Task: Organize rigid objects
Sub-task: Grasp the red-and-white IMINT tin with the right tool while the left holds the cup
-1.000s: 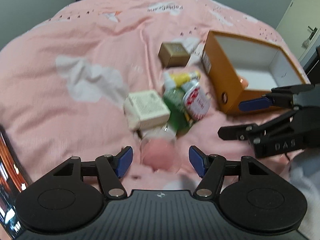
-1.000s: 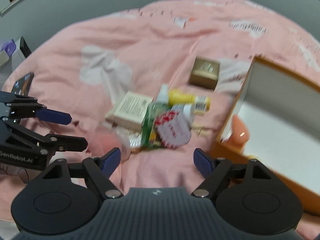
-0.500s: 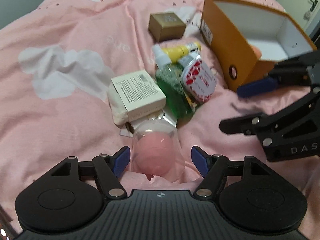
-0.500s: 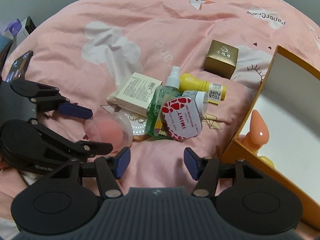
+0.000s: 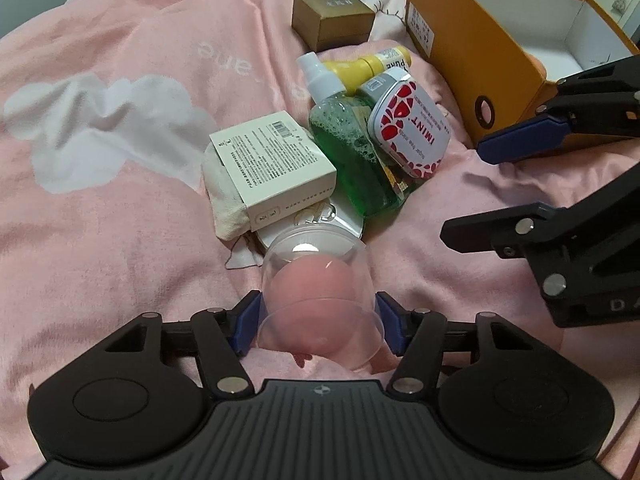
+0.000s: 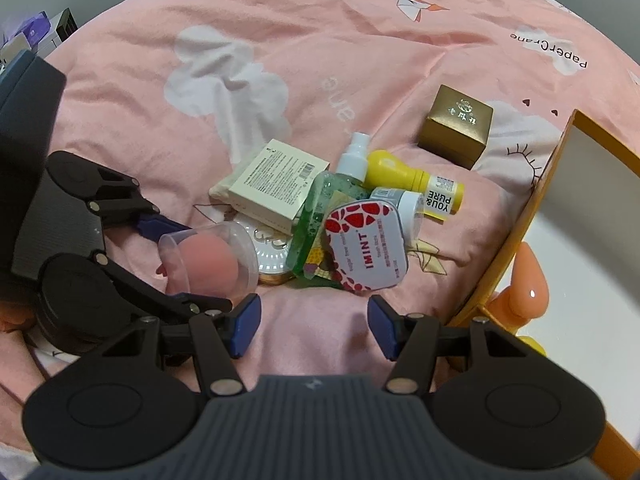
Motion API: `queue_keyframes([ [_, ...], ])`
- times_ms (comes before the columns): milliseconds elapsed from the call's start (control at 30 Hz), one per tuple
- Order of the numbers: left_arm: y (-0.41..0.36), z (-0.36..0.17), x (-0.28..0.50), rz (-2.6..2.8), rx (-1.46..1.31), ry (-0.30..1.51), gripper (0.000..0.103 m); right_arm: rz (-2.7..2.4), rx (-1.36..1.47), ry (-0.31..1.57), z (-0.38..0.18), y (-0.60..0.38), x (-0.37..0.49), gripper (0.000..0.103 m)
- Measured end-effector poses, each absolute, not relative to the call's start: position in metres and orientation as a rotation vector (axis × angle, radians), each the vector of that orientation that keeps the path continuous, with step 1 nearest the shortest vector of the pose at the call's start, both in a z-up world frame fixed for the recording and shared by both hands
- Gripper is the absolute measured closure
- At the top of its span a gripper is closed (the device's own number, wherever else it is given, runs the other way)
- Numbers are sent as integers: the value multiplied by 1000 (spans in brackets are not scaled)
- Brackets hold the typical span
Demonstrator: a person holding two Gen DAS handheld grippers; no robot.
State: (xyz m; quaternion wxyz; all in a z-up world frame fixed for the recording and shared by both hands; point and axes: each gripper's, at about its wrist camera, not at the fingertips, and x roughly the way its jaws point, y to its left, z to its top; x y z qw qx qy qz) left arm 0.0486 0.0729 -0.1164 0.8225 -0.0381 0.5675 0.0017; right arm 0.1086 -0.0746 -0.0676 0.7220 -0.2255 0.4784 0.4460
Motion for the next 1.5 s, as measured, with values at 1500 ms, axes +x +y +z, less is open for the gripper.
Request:
queue_keyframes([
  [1500, 100, -70, 47, 160, -282, 891, 34, 885, -621, 870, -73, -48, 128, 55],
])
